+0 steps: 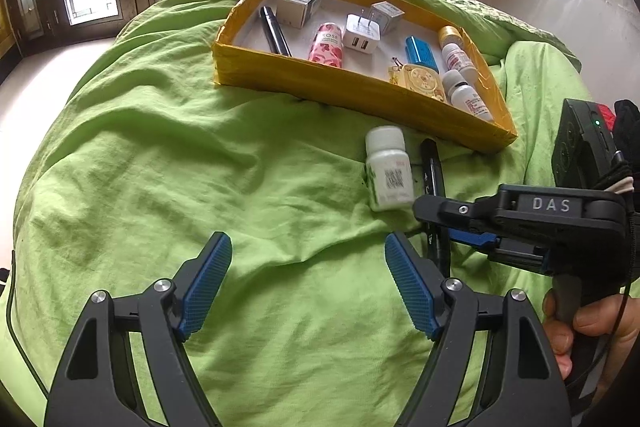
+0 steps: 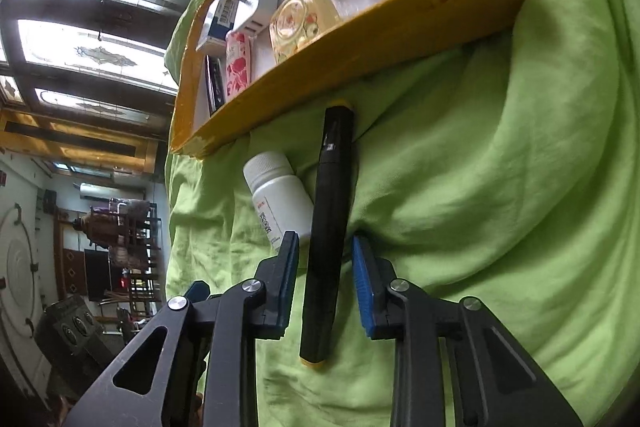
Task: Organize rigid objects
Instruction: 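Grasp the black marker pen with the right gripper while the left gripper grasps the white pill bottle, then lift the marker and pill bottle and carry them over the tray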
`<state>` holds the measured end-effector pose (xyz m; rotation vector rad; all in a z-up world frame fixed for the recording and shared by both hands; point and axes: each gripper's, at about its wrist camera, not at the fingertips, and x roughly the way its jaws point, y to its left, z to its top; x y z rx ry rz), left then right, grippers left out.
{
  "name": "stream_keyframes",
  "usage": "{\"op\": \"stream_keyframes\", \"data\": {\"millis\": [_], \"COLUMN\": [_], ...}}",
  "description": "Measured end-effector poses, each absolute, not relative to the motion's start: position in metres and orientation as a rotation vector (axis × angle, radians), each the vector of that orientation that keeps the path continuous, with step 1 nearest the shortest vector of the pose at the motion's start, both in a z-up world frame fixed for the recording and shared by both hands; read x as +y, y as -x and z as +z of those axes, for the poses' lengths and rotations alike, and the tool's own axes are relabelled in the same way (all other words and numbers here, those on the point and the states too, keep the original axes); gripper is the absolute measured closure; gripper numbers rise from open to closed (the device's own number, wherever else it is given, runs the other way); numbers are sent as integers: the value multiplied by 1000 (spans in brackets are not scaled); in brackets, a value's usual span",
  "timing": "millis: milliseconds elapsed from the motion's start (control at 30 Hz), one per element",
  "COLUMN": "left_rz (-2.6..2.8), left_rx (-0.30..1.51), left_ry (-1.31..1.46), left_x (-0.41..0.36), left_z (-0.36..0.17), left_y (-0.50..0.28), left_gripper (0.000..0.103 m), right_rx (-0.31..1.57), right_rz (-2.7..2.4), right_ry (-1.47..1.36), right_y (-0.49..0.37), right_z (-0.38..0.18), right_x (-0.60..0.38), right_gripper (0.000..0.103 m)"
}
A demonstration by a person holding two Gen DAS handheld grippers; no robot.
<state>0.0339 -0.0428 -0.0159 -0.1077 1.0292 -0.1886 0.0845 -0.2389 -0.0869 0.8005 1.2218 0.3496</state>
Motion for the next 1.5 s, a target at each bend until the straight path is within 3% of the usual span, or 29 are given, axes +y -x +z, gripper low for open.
{"op": "stream_keyframes", "data": {"millis": [167, 567, 667, 733, 833, 1500], "left_rz": [-191, -276, -282, -279, -265, -341], "left_rx": [1036, 1098, 1130, 1170, 1185, 1223], "left_ry": [125, 161, 96, 70, 85, 41], "left_x": [-43, -97, -119, -128, -126, -116], "left_z": [-16, -6, -13, -21, -28, -35], "left_y": [-35, -74, -88, -98, -107, -104], "left_gripper": [24, 26, 46, 66, 69, 70], "right_rx": [1244, 1092, 1085, 1103, 1141, 1271], "right_rz": [341, 240, 223, 217, 225, 253], "right_ry": [-764, -691, -688, -686, -694, -691], "right_y": [-86, -71, -76, -78, -80, -86], "right_z": [-90, -42, -38, -43, -51, -82], "right_x": [-233, -273, -276, -276, -273, -260], "right_gripper": [88, 89, 89, 90, 90, 89]}}
